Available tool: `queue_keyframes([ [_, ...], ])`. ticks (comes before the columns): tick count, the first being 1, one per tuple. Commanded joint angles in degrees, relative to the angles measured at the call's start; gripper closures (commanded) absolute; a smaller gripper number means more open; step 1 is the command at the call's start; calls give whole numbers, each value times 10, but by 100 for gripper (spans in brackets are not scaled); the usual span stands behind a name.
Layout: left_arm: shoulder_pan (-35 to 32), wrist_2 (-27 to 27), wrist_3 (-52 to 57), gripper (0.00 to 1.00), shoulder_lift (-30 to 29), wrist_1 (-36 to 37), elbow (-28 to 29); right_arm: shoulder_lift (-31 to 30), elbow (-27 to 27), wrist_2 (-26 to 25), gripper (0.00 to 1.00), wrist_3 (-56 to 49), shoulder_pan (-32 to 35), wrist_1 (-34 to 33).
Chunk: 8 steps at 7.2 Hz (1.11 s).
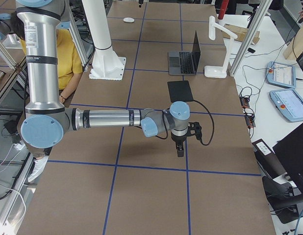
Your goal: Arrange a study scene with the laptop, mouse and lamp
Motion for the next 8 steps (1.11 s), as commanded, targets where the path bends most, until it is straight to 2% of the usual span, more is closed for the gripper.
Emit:
queue_keyframes([
  [1, 14, 0, -1, 0, 0, -1, 4, -7, 30, 8, 0, -129, 55, -120],
  [3, 53, 4, -55, 0, -29, 2, 5, -6, 29, -12, 0, -131, 54, -122],
  [4, 121, 39, -132, 0, -45, 2, 5, -6, 28, -12, 0, -131, 54, -122],
  [5, 170, 46, -172, 0, -51, -1, 5, -6, 28, -13, 0, -131, 54, -122],
  [8, 206, 47, -171, 0, -29, -2, 10, -6, 29, -13, 0, -131, 54, -120],
])
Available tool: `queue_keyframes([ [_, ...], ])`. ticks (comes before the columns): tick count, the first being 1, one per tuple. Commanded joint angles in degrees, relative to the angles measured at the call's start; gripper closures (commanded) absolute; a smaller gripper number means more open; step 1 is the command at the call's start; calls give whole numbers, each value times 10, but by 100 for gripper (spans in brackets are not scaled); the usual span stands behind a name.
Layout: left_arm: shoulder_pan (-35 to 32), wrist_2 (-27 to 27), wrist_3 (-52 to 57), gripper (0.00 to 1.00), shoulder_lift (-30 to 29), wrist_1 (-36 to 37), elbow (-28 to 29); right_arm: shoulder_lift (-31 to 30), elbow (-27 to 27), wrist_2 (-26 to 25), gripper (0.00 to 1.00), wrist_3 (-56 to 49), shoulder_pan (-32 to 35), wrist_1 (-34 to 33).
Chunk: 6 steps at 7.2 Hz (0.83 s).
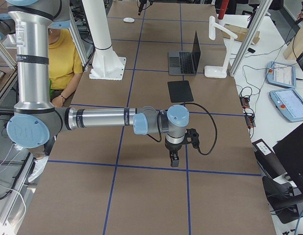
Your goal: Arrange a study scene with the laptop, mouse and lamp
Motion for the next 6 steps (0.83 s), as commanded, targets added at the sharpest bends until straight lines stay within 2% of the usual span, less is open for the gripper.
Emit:
queue_keyframes([
  [1, 23, 0, -3, 0, 16, -9, 6, 0, 1, 0, 0, 0, 0, 3],
  [3, 36, -1, -4, 0, 19, -21, 17, 1, 1, 0, 0, 0, 0, 4],
  [5, 40, -6, -9, 0, 20, -96, 69, 0, 2, -1, 0, 0, 0, 5],
  [6, 41, -18, -17, 0, 20, -109, 75, 0, 2, -4, 0, -1, 0, 6],
])
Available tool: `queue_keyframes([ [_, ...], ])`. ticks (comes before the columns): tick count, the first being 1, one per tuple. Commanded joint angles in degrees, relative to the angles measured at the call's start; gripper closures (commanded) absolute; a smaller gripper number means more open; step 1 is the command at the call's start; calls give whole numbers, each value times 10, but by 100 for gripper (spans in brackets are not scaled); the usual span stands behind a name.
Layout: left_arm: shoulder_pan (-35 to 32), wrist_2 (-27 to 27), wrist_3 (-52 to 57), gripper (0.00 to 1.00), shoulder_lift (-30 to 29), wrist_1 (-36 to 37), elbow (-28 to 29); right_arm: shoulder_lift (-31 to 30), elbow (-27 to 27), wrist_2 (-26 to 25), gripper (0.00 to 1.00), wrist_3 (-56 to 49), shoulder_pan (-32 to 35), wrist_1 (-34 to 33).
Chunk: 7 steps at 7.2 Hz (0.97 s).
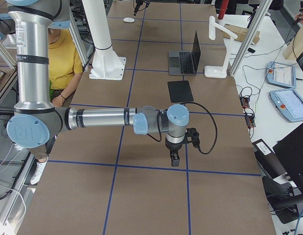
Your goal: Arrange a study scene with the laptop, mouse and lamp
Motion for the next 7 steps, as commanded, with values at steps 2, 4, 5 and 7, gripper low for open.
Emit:
queue_keyframes([
  [2, 23, -30, -69, 0, 0, -63, 19, -1, 4, -3, 0, -1, 0, 1],
  [4, 89, -24, -154, 0, -1, -96, 20, -1, 4, -4, 0, -1, 0, 2],
  [5, 132, -14, -203, 0, -1, -124, 20, 0, 4, -5, 0, -1, 0, 1],
  [7, 170, 3, -214, 0, -1, -130, 31, -1, 4, -5, 0, -1, 0, 1],
])
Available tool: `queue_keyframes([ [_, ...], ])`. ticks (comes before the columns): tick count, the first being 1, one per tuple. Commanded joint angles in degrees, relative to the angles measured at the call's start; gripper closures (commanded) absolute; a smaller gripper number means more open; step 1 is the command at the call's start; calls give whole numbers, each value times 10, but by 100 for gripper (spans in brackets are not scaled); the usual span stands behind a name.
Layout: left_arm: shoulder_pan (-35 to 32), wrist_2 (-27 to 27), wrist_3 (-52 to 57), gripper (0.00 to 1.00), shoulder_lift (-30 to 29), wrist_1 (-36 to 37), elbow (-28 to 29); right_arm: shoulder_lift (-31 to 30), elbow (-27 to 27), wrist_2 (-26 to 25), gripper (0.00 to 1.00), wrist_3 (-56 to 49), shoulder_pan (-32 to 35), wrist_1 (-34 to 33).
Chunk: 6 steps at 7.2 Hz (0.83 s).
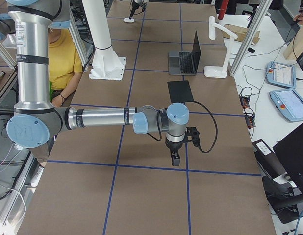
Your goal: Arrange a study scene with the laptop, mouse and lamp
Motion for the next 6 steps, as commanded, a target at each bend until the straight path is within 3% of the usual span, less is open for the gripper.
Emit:
queue_keyframes([
  [1, 31, 11, -12, 0, -3, -7, 10, -1, 0, 0, 0, 0, 0, 0],
  [6, 56, 11, -14, 0, -12, -7, 22, 0, 0, 0, 0, 0, 0, 0],
])
